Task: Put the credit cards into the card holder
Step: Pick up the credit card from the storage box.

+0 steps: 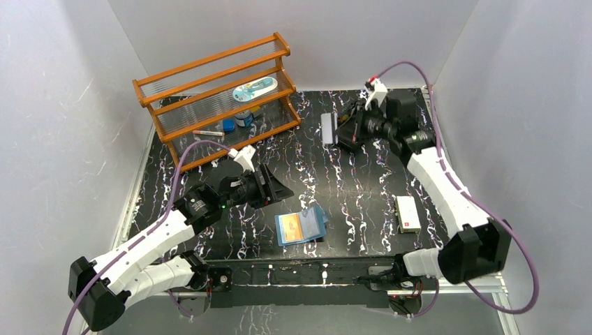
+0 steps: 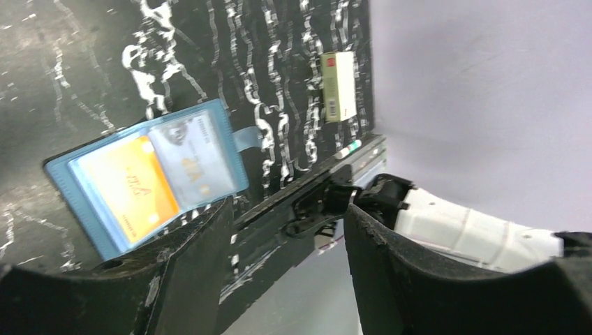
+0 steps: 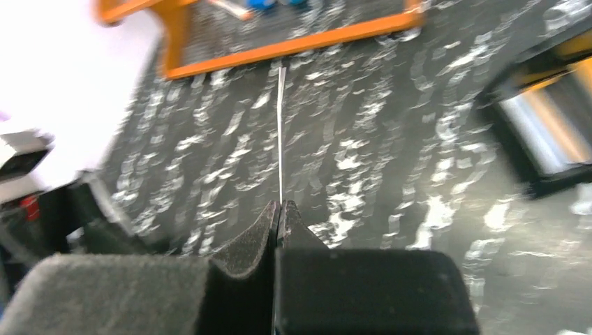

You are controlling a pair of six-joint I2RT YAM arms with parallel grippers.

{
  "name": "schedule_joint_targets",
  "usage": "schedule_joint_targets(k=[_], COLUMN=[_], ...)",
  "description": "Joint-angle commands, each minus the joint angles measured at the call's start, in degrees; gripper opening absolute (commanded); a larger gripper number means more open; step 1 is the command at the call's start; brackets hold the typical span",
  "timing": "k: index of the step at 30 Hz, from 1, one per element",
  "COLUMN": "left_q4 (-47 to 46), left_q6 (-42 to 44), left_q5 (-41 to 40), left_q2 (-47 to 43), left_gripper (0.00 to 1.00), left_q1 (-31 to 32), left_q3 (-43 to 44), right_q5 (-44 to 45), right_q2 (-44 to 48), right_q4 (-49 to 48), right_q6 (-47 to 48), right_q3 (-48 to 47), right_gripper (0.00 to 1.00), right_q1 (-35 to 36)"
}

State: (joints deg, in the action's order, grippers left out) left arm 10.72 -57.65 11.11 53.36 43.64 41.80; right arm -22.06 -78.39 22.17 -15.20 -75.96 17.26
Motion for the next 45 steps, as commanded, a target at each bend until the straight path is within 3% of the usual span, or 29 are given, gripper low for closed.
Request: schedule_joint_targets(k=[1, 4, 9, 13, 24, 27, 31, 33, 37, 45], left_q4=[-4.4, -8.5, -13.8, -12.8, -17.3, -17.4, -17.3, -17.4, -11.3, 3.2], left_q6=[-2.7, -4.7, -6.4, -4.6, -2.8, -2.6, -2.7, -3.0, -3.5, -2.1], left_q5=[2.0, 3.1, 3.2, 1.5, 5.0, 5.0, 5.4, 5.7, 3.0, -3.0], left_q2=[-1.3, -1.0, -0.6, 0.5, 4.5, 4.6, 4.9, 4.9, 5.4, 9.4], left_gripper=[0.58, 0.58, 0.58, 0.6, 0.6, 0.47, 0.09, 0.0, 0.0, 0.0], left_q1=[0.0, 0.0, 0.0, 0.0, -0.2, -0.2, -0.1, -0.1, -0.1, -0.1], left_q3=[4.2, 4.6, 5.1, 7.3, 10.8, 10.7, 10.5, 10.1, 10.7, 10.0], right_q5=[-20.4, -25.3, -28.7, -31.6, -31.7, -31.8, -31.7, -31.1, -27.7, -11.1], right_q2=[8.0, 12.6, 18.6, 21.8, 23.6, 23.0, 22.5, 22.5, 22.6, 21.4], right_q4=[-20.3, -29.9, -34.0, -42.2, -44.7, -45.5, -44.2, -42.9, -34.9, -12.4], right_q6=[-22.6, -33.6, -39.8, -47.3, -49.6, -50.6, -50.2, -49.7, -45.7, -30.7], right_q3=[13.7, 21.1, 26.8, 31.5, 35.9, 36.9, 37.7, 37.7, 36.5, 33.7], right_gripper=[0.0, 0.0, 0.0, 0.0, 0.0, 0.0, 0.0, 0.02, 0.22, 0.4], right_q1=[0.1, 0.8, 1.8, 2.0, 6.5, 7.4, 8.0, 8.1, 8.0, 8.4])
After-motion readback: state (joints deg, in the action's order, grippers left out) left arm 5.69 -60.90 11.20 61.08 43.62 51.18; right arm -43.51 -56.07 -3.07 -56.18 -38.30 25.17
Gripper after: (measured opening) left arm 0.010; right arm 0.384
